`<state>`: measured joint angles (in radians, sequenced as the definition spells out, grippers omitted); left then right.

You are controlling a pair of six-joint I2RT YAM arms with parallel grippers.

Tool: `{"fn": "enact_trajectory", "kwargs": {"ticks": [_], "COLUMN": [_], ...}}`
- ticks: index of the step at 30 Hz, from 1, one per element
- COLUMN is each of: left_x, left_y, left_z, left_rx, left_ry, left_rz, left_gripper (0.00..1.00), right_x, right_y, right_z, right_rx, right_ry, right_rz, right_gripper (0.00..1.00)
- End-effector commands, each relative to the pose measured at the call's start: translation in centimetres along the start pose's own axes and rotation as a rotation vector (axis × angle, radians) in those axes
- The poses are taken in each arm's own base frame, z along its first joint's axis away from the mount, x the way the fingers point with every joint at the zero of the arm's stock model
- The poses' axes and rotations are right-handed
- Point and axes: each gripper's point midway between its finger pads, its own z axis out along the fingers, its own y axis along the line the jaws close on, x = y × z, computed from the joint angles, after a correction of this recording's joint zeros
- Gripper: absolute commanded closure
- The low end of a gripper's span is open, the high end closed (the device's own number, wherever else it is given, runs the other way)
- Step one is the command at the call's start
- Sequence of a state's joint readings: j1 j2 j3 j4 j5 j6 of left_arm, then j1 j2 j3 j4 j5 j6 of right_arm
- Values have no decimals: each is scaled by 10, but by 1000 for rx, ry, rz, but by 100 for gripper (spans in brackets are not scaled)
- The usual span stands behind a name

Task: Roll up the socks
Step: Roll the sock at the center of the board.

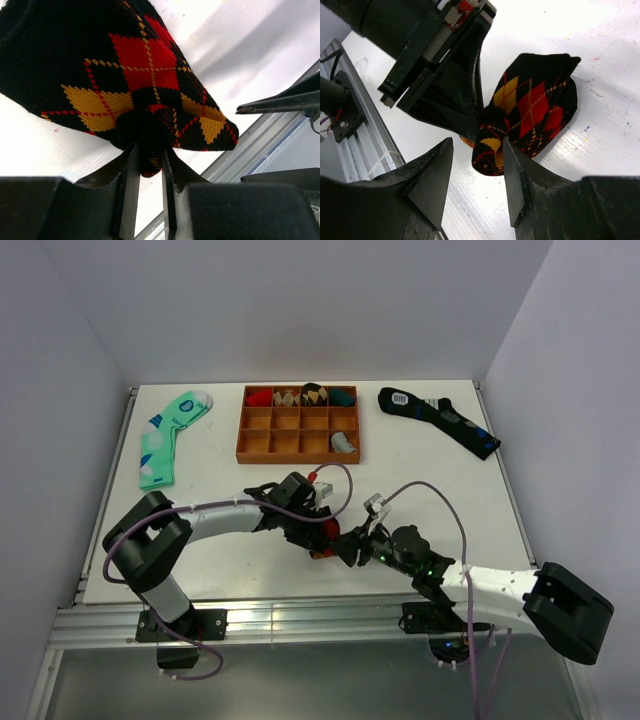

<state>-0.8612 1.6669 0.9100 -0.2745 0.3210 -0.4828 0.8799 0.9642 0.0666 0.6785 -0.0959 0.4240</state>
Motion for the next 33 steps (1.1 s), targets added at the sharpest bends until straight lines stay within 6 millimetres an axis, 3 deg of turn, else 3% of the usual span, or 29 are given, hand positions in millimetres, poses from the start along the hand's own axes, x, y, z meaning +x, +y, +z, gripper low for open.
{"fn": "enact_trajectory", "kwargs": {"ticks": [1,16,22,25,26,29,33], "left_x": [51,50,50,49,49,45,39], "left_y": [43,44,45,44,45,40,35], "left_z": [1,0,-3,-3,-3,-3,-7], "left_rx": [-145,-113,-109,-105,-107,-83,-70], "left_ry": [189,210,200,193,189,164,121], "left_rz": [-38,-52,-57,-70,-72,-82,-96], "left_gripper": [100,100,100,100,100,100,97], "right_x": [-11,4,16,17,22,27,33], "right_y": [3,12,5,4,1,-6,-11], "right_z": [2,23,28,31,32,38,41], "right_rx": [-15,-35,-5,10,23,73,108], "right_ry": [-67,-12,8,13,40,77,114], "right_rz": [-52,-108,-89,-55,-48,-35,5], "right_gripper": [48,48,50,58,68,78,82]}}
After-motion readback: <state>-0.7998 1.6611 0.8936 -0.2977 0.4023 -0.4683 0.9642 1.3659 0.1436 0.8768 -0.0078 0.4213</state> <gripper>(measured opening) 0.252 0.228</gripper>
